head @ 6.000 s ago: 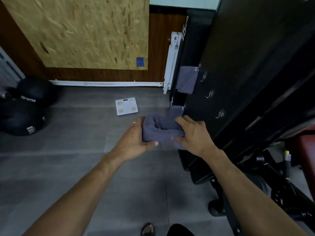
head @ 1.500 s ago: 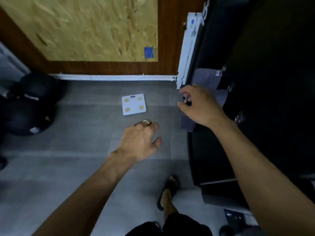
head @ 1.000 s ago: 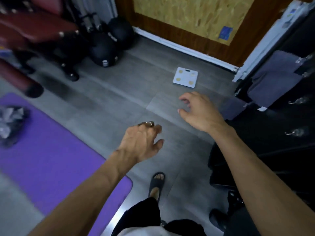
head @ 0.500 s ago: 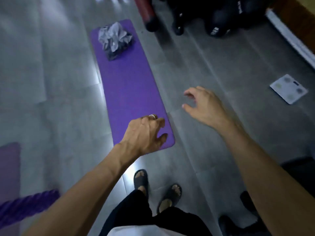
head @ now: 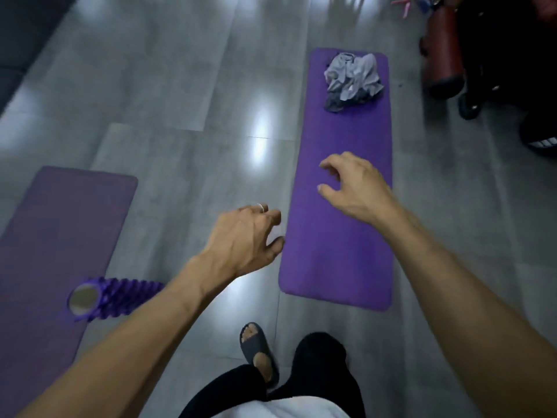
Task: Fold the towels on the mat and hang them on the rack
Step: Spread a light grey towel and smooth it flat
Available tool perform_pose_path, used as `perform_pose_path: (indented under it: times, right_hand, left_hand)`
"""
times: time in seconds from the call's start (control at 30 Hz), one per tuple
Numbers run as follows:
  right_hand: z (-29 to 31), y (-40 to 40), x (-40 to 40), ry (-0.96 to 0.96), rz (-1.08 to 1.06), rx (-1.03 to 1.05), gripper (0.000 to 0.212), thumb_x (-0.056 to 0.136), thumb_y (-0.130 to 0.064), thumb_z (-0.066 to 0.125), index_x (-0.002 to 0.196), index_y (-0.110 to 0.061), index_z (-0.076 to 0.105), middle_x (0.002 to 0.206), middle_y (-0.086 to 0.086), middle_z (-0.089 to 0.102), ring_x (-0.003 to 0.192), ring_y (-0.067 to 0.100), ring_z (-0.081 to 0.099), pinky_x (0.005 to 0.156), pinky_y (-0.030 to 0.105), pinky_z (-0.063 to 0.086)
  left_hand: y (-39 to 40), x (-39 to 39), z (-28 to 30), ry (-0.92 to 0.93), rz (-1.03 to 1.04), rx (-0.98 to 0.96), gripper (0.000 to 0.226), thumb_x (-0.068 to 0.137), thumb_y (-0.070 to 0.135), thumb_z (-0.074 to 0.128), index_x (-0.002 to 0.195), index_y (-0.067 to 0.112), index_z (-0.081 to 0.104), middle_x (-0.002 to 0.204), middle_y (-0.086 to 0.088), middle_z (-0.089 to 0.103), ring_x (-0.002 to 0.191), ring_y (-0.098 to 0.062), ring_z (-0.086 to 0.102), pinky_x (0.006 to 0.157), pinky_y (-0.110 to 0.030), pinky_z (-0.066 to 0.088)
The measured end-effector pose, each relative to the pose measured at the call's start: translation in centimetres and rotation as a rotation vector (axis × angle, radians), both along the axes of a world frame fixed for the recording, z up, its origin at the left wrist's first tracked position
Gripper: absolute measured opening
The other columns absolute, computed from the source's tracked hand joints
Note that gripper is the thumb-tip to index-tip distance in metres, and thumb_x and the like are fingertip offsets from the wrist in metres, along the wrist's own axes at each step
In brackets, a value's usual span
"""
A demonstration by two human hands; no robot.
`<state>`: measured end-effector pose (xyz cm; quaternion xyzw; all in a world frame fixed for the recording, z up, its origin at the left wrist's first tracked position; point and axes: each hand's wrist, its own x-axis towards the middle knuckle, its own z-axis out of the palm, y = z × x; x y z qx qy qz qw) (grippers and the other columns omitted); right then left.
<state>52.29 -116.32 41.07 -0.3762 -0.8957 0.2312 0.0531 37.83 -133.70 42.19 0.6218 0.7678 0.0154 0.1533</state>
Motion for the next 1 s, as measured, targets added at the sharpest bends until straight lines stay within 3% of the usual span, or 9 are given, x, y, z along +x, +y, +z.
perform_pose_path:
  times: [0.33, 0.53, 0.73, 1.0]
  right_hand:
    - [-0.8, 7.1, -22.1, -0.011, 0.061, -0.019, 0.042, 0.084, -0.031, 0.065, 0.123, -0.017, 0.057, 0.109, 0.003, 0.059, 0.100, 0.023, 0.058, 0.086, 0.041, 0.049]
    - [-0.7, 17.1, -32.4, -0.017, 0.015, -0.032, 0.042, 0.084, -0.033, 0.065, 0.123, -0.019, 0.057, 0.110, 0.000, 0.059, 0.101, 0.021, 0.057, 0.088, 0.043, 0.049]
    - [0.1, 27.6, -40.5, -0.001, -0.066, -0.007, 0.042, 0.084, -0.033, 0.065, 0.122, -0.018, 0.057, 0.109, 0.002, 0.060, 0.100, 0.023, 0.058, 0.087, 0.043, 0.049]
    - [-1.7, 42.5, -47.1, 0.001, -0.359, -0.028, 0.041, 0.085, -0.029, 0.066, 0.123, -0.014, 0.059, 0.111, 0.008, 0.061, 0.103, 0.025, 0.058, 0.090, 0.042, 0.048]
  left_hand:
    - [7.3, -20.5, -0.8, 0.002, 0.080, 0.012, 0.036, 0.088, 0.048, 0.052, 0.116, 0.026, 0.058, 0.107, 0.007, 0.062, 0.096, -0.021, 0.062, 0.065, -0.028, 0.040]
    - [17.7, -31.0, -1.2, -0.025, 0.087, 0.017, 0.037, 0.087, 0.049, 0.053, 0.115, 0.025, 0.058, 0.109, 0.006, 0.061, 0.096, -0.021, 0.063, 0.070, -0.031, 0.049]
    - [29.1, -40.0, -0.6, -0.034, 0.011, 0.046, 0.037, 0.087, 0.049, 0.054, 0.114, 0.025, 0.059, 0.107, 0.006, 0.061, 0.093, -0.021, 0.062, 0.068, -0.031, 0.047]
    - [47.2, -49.9, -3.4, -0.041, -0.205, 0.018, 0.036, 0.087, 0.051, 0.053, 0.114, 0.028, 0.059, 0.106, 0.008, 0.061, 0.093, -0.022, 0.064, 0.068, -0.030, 0.050]
